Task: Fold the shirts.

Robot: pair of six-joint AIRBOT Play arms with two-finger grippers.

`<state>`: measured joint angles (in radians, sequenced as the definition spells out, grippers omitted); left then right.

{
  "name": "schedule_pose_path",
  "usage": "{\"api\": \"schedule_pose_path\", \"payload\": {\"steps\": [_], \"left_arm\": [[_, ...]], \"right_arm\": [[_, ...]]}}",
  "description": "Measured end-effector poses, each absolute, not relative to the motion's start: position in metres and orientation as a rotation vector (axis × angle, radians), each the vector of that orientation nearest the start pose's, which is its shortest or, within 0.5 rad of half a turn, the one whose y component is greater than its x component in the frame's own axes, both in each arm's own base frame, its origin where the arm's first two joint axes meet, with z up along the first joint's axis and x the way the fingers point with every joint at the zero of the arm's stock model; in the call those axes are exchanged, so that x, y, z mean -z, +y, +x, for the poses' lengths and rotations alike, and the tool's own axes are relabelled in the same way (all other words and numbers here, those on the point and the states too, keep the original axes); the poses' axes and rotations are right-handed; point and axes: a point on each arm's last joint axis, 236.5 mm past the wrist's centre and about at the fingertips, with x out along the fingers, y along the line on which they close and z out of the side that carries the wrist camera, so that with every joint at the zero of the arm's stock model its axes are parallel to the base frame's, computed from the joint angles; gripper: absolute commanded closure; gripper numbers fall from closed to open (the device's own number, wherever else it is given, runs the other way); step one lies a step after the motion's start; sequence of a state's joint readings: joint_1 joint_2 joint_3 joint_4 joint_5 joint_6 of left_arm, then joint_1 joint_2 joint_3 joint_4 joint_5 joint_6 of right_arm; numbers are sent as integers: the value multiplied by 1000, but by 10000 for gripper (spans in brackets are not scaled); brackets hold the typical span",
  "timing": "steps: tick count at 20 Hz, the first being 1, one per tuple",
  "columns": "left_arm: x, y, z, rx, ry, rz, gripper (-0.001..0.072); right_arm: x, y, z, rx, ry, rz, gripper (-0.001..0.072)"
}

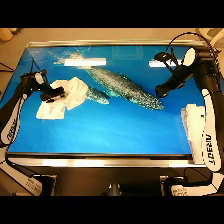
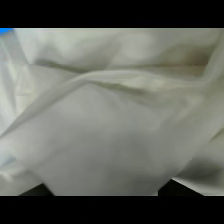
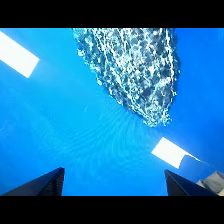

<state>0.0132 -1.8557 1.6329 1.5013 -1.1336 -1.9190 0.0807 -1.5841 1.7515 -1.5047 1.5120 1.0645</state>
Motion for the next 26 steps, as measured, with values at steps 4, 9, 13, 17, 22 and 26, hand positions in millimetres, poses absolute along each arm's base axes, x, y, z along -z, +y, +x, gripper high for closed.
{"api": "schedule_pose_path", "payload": {"steps": [4, 9, 13, 17, 22, 26], "left_arm": [[94, -16, 505, -199, 1352, -376, 682], [45, -37, 519, -83, 1261, -355, 682], [-101, -85, 531, 128, 946, -240, 682], [-291, -165, 476, 360, 508, -180, 682], [-416, -243, 381, 617, 190, -203, 682], [-393, -279, 374, 674, 233, -146, 681]], "right_arm": [[-67, 52, 442, -464, 1281, -435, 45], [-87, 56, 443, -475, 1224, -444, 40], [-156, 51, 452, -404, 1000, -491, 40], [-272, 34, 441, -261, 655, -554, 41], [-396, 19, 379, -124, 309, -585, 42], [-415, 10, 342, -91, 280, -593, 42]]}}
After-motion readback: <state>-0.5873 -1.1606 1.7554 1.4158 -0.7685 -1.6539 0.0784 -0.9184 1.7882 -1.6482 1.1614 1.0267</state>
